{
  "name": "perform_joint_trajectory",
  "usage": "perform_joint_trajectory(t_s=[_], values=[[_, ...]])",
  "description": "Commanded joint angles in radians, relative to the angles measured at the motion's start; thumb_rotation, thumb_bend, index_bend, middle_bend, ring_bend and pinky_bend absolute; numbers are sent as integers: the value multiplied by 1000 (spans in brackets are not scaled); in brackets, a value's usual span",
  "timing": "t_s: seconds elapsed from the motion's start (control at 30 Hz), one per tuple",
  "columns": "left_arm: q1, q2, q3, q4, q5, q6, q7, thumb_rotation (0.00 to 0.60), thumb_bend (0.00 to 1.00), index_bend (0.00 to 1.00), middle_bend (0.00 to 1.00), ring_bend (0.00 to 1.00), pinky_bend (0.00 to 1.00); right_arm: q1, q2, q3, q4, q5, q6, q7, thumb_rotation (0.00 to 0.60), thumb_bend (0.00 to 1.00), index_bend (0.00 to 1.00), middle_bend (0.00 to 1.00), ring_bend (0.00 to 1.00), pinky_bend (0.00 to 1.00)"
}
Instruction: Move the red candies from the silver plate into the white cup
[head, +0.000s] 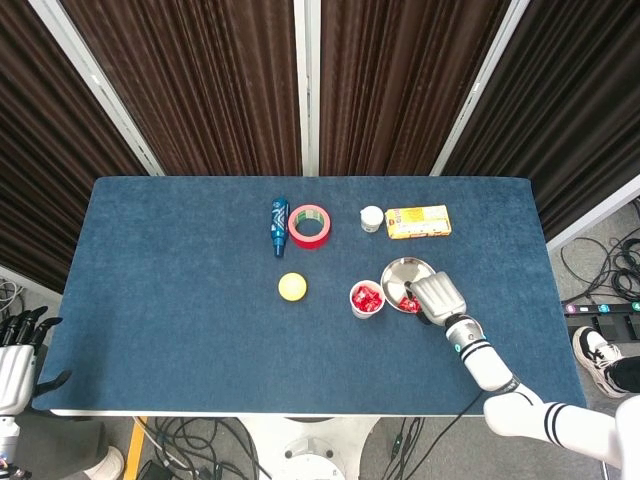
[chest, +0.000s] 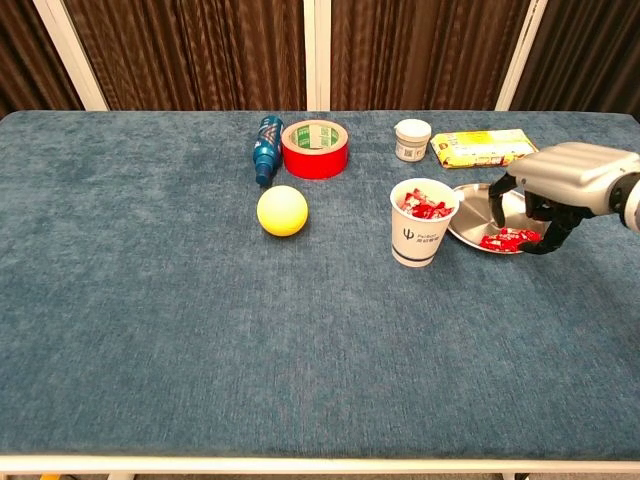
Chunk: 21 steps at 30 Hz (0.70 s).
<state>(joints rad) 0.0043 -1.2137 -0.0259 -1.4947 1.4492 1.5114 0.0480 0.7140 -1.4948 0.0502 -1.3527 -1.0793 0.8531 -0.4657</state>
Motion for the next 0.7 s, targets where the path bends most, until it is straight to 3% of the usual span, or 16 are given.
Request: perform_joint_trajectory(t_s=[0.03, 0.7], values=[[1, 0, 0, 1, -1, -1, 0, 600, 0, 289, 218, 123, 127, 6, -11, 3, 13, 9, -9, -8, 600, 255, 462, 1000, 1000, 1000], [1, -3, 0, 4, -7, -5, 2, 600, 0, 289, 218, 124, 127, 28, -43, 7, 59, 60, -46, -50, 600, 273, 466, 1000, 1000, 1000]])
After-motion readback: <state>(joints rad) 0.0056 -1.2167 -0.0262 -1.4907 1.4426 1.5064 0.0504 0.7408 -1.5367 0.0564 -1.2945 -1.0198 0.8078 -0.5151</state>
